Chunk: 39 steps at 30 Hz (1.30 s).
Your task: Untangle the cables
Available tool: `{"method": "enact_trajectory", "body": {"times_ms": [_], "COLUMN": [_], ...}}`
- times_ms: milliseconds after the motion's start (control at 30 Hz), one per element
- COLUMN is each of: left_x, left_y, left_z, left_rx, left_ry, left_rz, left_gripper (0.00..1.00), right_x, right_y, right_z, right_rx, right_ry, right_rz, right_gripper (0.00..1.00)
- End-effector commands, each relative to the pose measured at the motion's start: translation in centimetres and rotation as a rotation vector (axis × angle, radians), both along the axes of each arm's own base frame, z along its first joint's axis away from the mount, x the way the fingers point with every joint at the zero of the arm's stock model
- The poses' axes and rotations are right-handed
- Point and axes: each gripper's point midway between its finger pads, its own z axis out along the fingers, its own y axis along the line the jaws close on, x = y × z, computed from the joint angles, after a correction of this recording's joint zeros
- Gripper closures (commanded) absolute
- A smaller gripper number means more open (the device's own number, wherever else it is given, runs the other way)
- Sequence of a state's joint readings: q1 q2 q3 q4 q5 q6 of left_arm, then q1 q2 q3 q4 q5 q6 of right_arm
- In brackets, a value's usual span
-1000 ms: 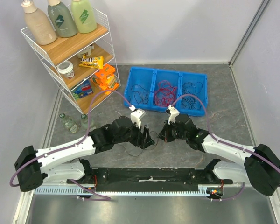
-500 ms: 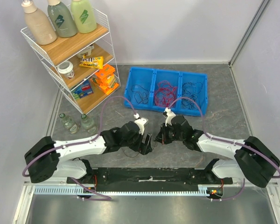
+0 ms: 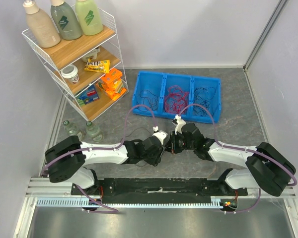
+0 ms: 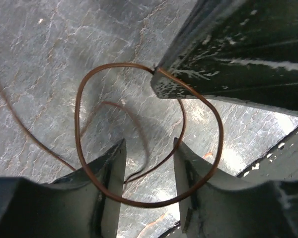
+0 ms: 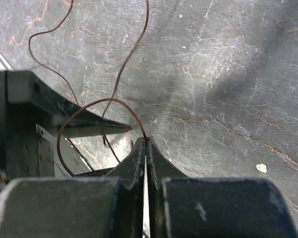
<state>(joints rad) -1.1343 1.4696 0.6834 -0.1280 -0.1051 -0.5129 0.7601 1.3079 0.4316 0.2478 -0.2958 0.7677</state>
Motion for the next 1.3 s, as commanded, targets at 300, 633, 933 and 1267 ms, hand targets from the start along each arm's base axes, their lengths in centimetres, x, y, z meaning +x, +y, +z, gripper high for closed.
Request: {"method": "enact_trajectory", "body": {"times_ms": [300, 633, 933, 1267], "left_x": [3.0, 9.4, 16.1, 23.2], "left_y": [1.6, 3.7, 3.1, 3.3], "left_z": [8.7, 17.0, 30.4, 35.1], "left_rx": [-0.066, -0.391, -0.647, -0.610], "left_ry": [-0.287, -0.241, -0.416, -0.550], "left_rz": [0.150, 0.381, 0.400, 0.434], "left_gripper": [0.98, 0.99, 0.98, 0.98], "right_x": [2.7, 2.7, 1.6, 1.6], "right_y": [-6.7, -11.3, -11.6, -12.7], "right_z": [1.5, 8.7, 8.5, 10.3], "right_rx": [-0.241, -0.108, -0.082, -0.079], "right_ry": [-0.171, -0.358, -0.338, -0.391], "right_rz": [-0.258, -0.478, -0.469, -0.496], "right_gripper": [0.41, 0.26, 0.26, 0.26]}}
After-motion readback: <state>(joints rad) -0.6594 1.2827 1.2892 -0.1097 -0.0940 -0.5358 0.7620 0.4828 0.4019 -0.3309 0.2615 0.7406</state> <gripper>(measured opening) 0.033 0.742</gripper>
